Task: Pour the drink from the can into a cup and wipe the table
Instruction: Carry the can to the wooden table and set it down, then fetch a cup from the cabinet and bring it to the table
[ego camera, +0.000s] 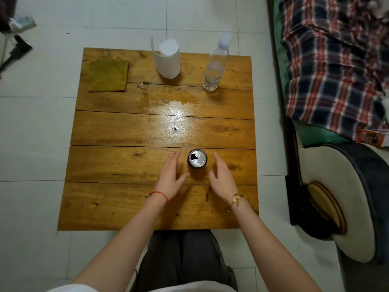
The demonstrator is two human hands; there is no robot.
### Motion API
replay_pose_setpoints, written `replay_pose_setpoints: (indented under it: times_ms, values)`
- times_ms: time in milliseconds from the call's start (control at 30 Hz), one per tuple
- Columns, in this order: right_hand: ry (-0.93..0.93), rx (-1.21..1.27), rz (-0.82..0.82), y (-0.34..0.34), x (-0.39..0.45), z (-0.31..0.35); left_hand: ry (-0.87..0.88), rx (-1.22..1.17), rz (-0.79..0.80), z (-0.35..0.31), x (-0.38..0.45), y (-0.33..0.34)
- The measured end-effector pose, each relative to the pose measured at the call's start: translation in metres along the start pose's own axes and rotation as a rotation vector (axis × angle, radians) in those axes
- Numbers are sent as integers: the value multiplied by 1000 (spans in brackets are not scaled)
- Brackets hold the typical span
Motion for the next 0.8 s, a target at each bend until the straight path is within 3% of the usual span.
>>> replay_pose_setpoints:
  times_ms: [333, 800]
  values:
    - [-183, -288, -131, -77, -83, 74, 118, 269, -70, -74, -85, -102]
    - [-601, -463, -159, -81, -185, 219, 41, 164, -469, -97, -272, -225]
Point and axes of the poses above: each hand's wrist, its own x-axis towards the middle knuckle, its own y-axis out of the palm, z = x × y, the point moved 10 cm from there along x, towards the middle knuckle, and after that the axes turned 13 degrees about -x, right-handed, at the moved point
